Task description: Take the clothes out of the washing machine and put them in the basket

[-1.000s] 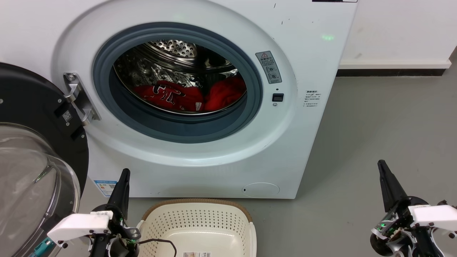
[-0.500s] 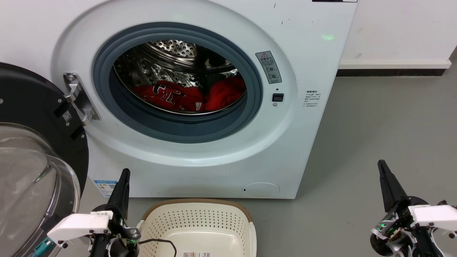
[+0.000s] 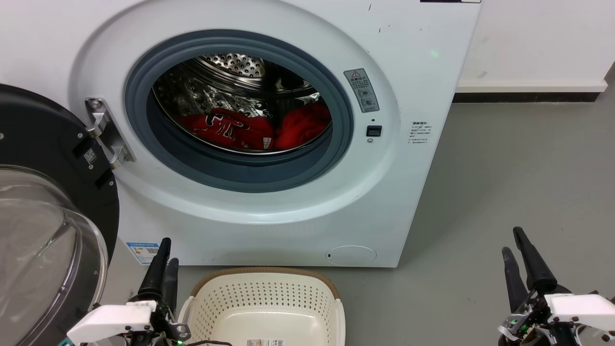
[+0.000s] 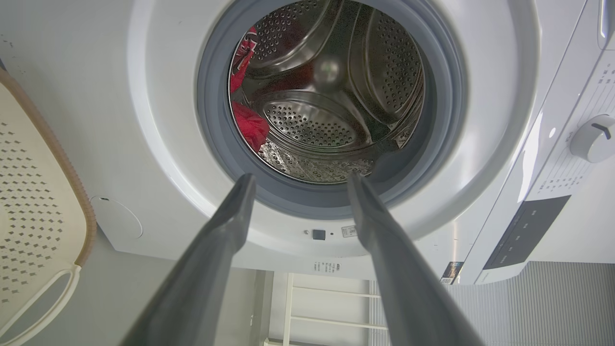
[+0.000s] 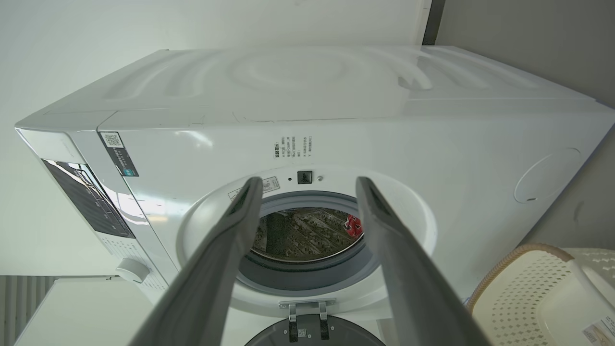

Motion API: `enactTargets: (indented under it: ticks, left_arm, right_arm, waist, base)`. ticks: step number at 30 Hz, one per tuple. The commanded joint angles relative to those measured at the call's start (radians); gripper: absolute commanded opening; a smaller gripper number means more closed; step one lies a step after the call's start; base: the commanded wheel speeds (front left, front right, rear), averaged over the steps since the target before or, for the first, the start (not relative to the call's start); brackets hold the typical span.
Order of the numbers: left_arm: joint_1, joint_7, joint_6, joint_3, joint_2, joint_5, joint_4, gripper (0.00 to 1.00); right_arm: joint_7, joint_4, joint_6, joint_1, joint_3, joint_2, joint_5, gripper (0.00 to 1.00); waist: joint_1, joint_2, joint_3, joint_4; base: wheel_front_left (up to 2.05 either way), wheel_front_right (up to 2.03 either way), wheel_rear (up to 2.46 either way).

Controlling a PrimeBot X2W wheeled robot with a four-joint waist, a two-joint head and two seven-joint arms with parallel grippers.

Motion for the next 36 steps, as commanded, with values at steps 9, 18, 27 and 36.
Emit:
enactTargets:
  ticks: [9, 18, 27, 36]
  left_arm:
    - [-0.004, -0.048, 0.0, 0.043, 0.002, 0.11, -0.032, 1.0]
    - [-0.005, -0.086, 0.02, 0.077, 0.002, 0.263, -0.089, 1.0]
    - [0.0, -0.121, 0.067, 0.089, 0.003, 0.418, -0.208, 1.0]
    - [0.017, -0.153, 0.116, 0.067, 0.003, 0.591, -0.311, 1.0]
  right_arm:
    - [-0.048, -0.028, 0.0, -0.003, -0.017, -0.001, -0.103, 1.0]
    - [-0.087, -0.058, 0.0, -0.004, -0.046, -0.001, -0.304, 1.0]
    - [-0.122, -0.154, 0.0, -0.003, -0.041, -0.001, -0.593, 1.0]
    - [-0.154, -0.269, 0.0, 0.008, 0.005, -0.001, -0.878, 1.0]
  waist:
    - [0.0, 0.0, 0.001, -0.002]
    - [0.0, 0.0, 0.001, -0.004]
    - [0.0, 0.0, 0.003, -0.006]
    - [0.0, 0.0, 0.007, -0.007]
  base:
    - [0.0, 0.0, 0.0]
    - [0.0, 0.0, 0.0]
    - [0.0, 0.0, 0.0]
    - [0.0, 0.0, 0.0]
